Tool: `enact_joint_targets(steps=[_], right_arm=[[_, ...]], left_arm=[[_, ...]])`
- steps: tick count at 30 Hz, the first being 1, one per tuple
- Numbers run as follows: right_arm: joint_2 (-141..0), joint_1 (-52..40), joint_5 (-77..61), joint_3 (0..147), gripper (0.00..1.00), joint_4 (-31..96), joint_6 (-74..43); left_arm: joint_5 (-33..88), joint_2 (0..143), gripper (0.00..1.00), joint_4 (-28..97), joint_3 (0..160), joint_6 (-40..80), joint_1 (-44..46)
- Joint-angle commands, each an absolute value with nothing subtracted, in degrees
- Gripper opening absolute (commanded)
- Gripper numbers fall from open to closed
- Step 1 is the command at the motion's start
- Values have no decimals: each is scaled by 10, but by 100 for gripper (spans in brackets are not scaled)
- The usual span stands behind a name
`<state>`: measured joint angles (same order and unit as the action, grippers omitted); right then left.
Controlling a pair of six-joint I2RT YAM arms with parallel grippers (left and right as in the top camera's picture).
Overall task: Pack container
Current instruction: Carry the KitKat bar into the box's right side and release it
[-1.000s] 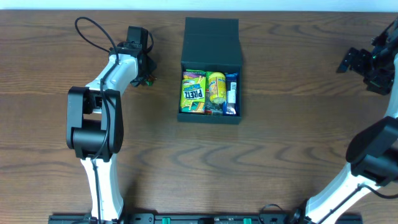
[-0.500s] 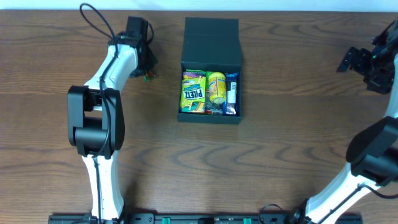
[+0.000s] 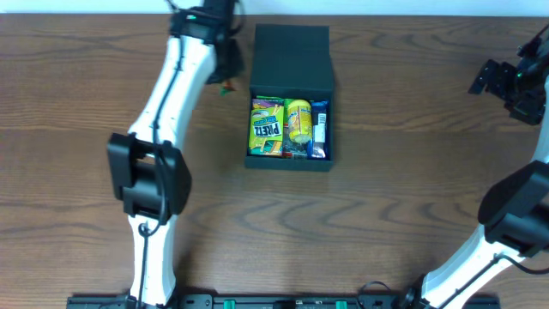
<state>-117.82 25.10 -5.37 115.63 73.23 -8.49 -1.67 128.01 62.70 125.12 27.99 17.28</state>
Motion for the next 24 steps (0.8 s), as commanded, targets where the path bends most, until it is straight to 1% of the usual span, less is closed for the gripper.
enact_joint_targets(steps=[1,7,10,15,18,20,22,24], right_arm=[[-1181,261,-50,1153,99,730,-76],[-1181,263,-30,1153,99,727,-76],[-1181,263,-30,1153,99,720,-72],[-1181,263,-30,1153,99,714,-72],[-1181,263,-31,1153,99,714,-72],[-1181,263,-34,1153,99,714,-72],[-1181,263,-35,1153,99,715,-72],[-1181,263,-35,1153,99,716,-72]], left_arm=[[-15,1285,16,640,1279,267,229],[-15,1285,17,650,1280,251,326],[-15,1286,21,657,1280,250,372],[-34,1289,24,654,1271,268,435],[-34,1289,25,653,1266,296,447],[-34,1289,24,654,1265,334,447],[-34,1289,20,654,1264,360,446],[-34,1289,20,653,1264,375,447]])
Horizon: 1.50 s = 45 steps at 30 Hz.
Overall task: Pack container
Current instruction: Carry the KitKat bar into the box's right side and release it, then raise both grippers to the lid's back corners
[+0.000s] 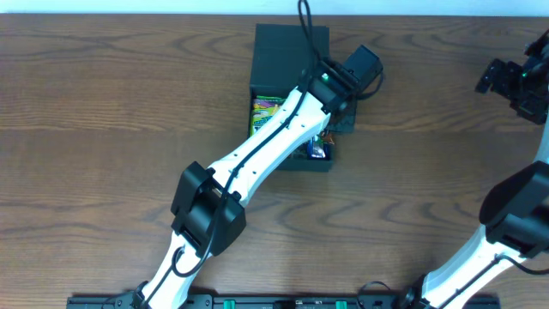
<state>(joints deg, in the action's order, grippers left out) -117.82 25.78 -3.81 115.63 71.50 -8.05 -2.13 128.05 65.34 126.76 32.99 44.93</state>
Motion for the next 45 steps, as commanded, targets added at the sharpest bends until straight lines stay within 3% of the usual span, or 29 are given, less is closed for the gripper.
enact_joint_targets(steps=[1,6,7,8,9,22,33,34,35,37,38,39,44,45], right_arm=[[-1181,263,-35,1153,99,716,-72],[-1181,263,-35,1153,99,716,-72],[-1181,263,-35,1153,99,716,-72],[-1181,263,-35,1153,99,717,-72],[-1181,263,-35,1153,99,717,-72],[-1181,263,-35,1153,99,723,-72],[-1181,252,-134,1153,97,720,-72],[-1181,248,-144,1153,90,718,-72],[-1181,241,-159,1153,69,715,-72],[-1181,223,-179,1153,33,705,-72],[-1181,211,-185,1153,14,699,-72],[-1181,199,-187,1153,1,694,-80],[-1181,122,-187,1153,1,674,-101],[-1181,108,-187,1153,5,671,-101]], left_arm=[[-34,1289,20,653,1264,378,447],[-34,1289,21,649,1264,378,447],[-34,1289,26,650,1264,377,447],[-34,1289,40,650,1264,377,447],[-34,1289,47,651,1264,377,447],[-66,1284,46,660,1277,357,423],[-47,1267,45,662,1307,364,270],[-39,1267,40,661,1307,364,255],[-30,1267,25,659,1307,363,237],[-27,1267,6,658,1307,362,208],[-27,1267,6,657,1307,362,194],[-21,1267,6,655,1307,362,179],[-14,1267,6,653,1306,333,128],[-14,1267,6,651,1306,328,121]])
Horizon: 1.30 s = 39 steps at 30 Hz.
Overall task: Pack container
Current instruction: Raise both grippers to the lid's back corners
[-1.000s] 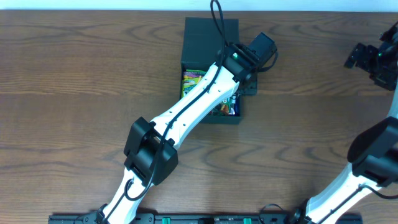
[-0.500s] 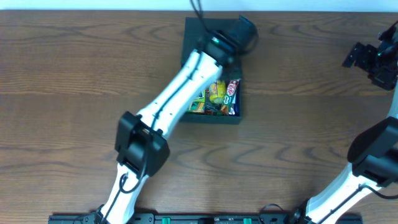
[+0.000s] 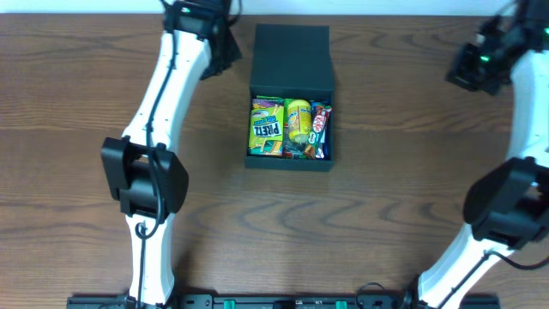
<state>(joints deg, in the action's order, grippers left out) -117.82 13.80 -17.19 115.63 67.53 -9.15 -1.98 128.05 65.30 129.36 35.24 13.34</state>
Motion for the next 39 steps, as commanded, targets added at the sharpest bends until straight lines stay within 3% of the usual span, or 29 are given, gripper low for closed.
enact_joint_targets(steps=[1,4,5,6,10,13,18,39], right_arm=[[-1181,95,-187,1153,8,666,-100],[-1181,55,-187,1153,9,648,-92],[-1181,45,-187,1153,1,642,-94],[-1183,32,-185,1152,1,630,-93],[-1219,-5,-169,1151,1,571,-128],[-1285,-9,-259,1152,1,522,-199],[-1383,-8,-390,1152,1,462,-249],[-1473,7,-511,1152,1,368,-265]], left_arm=[[-14,1267,6,647,1306,325,115],[-11,1268,6,622,1305,321,100],[-6,1270,6,613,1305,321,96],[5,1273,6,600,1305,319,93],[107,1313,6,523,1304,260,74],[165,1362,5,486,1304,272,53],[363,1459,5,436,1304,330,9],[373,1499,6,398,1304,425,72]])
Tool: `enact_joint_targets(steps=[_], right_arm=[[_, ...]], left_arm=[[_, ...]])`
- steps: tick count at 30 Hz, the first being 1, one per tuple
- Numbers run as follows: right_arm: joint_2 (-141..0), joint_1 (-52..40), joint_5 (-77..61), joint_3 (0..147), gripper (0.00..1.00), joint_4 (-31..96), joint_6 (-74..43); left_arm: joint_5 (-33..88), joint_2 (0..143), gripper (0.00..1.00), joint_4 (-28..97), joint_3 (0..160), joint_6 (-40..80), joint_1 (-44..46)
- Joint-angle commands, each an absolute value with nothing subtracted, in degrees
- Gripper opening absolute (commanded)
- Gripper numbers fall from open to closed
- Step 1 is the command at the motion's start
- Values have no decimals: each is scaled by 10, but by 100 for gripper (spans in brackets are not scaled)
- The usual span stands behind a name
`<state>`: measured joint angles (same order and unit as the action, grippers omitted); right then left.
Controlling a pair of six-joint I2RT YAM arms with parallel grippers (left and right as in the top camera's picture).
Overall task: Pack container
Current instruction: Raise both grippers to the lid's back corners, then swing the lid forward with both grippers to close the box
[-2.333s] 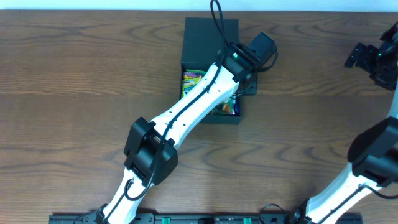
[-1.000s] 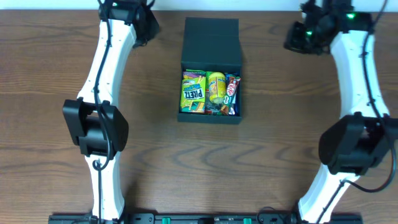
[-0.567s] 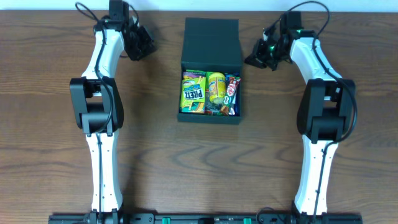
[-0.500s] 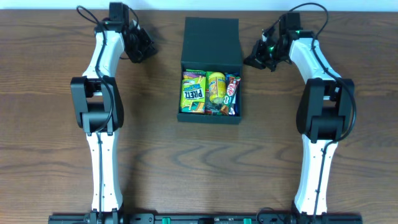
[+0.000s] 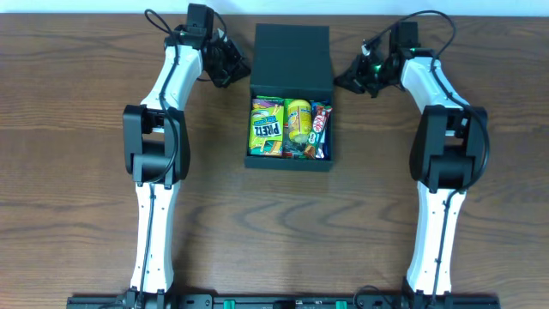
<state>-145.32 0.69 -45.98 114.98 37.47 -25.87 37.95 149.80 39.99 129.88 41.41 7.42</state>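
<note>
The black container (image 5: 290,163) lies at the table's middle, and its flat black lid (image 5: 292,53) is folded back on the far side. Inside sit a yellow-green Pretz packet (image 5: 266,129), a yellow can (image 5: 298,120) and a red KitKat bar (image 5: 320,127), with a blue wrapper beside the bar. My left gripper (image 5: 237,69) is at the lid's left edge, its dark fingers spread. At the lid's right edge is my right gripper (image 5: 346,79); its jaws are too dark to read. Neither gripper shows anything in it.
Both white arms reach from the near table edge up either side of the box. The wooden table (image 5: 77,172) extends to the left and right of the arms.
The right gripper has come in from the far right corner to the lid's right edge. The left gripper has shifted slightly right, to the lid's left edge. The box contents are unchanged.
At first the box held the packet, can and blue wrapper, with the left gripper at the upper left. Then the left arm lay across the box. Afterwards a red KitKat bar was in the box and the arm was back at the upper left. Now both grippers flank the lid.
</note>
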Motion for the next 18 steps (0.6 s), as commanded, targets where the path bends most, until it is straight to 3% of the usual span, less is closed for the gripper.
enact_joint_targets(steps=[1,18], right_arm=[[-1478,7,-522,1152,2,360,-273],[-1480,8,-739,1152,2,191,-250]], left_arm=[[373,1499,6,397,1304,425,72],[461,1499,6,316,1308,407,70]])
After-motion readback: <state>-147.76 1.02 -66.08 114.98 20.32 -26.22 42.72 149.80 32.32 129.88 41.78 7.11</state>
